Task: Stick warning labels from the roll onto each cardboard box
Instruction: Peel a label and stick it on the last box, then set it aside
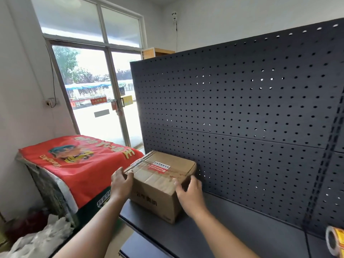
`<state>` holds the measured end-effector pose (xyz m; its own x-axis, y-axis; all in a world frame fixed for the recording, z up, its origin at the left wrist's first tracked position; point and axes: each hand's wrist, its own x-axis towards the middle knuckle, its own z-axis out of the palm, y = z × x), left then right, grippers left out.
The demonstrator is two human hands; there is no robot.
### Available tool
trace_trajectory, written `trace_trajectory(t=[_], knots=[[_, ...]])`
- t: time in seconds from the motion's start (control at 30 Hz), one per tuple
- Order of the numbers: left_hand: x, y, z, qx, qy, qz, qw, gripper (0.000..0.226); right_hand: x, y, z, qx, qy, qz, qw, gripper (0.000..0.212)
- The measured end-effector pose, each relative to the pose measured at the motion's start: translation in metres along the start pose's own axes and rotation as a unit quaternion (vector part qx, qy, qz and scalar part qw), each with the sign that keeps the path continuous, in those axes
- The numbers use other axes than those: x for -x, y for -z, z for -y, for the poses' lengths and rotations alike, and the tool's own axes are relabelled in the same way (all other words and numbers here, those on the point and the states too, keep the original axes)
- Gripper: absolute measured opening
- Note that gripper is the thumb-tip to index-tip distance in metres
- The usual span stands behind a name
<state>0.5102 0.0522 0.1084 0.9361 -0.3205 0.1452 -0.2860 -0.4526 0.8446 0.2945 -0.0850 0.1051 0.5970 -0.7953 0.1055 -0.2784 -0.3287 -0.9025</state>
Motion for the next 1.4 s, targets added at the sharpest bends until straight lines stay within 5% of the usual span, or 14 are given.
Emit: trace_trajectory(t=[0.13,0.33,0.5,0.73,0.83,1.0,1.2,1.4], knots=[[-0.004,-0.011,0.016,0.183,0.086,0.044,0.978,0.102,-0.002,-0.014,-0.013,-0.107,-0.071,0.045,0.991,0.111],[0.007,-0.018,0.011,0.208,0.087,0.047,0.973,0.05,0.0,-0.021,-0.021,-0.209,-0.11,0.047,0.97,0.11],[0.017,-0.016,0.005,0.212,0.081,0.04,0.973,0.04,0.003,-0.012,-0.023,-0.203,-0.111,0.023,0.973,0.092],[0.041,-0.017,-0.009,0.202,0.086,0.061,0.974,0.047,0.014,0.009,-0.03,-0.188,-0.122,-0.004,0.975,0.11],[0.06,-0.017,-0.013,0.213,0.099,0.079,0.969,0.051,0.025,0.028,-0.027,-0.207,-0.11,0.01,0.972,0.092],[0.098,-0.026,-0.023,0.249,0.108,0.116,0.955,0.05,0.037,0.066,-0.036,-0.217,-0.106,0.019,0.97,0.096],[0.148,-0.033,-0.045,0.231,0.093,0.14,0.958,0.028,0.066,0.12,-0.046,-0.204,-0.118,0.041,0.971,0.042],[0.205,-0.041,-0.086,0.246,0.071,0.115,0.96,0.026,0.102,0.179,-0.054,-0.195,-0.084,0.038,0.976,0.037]])
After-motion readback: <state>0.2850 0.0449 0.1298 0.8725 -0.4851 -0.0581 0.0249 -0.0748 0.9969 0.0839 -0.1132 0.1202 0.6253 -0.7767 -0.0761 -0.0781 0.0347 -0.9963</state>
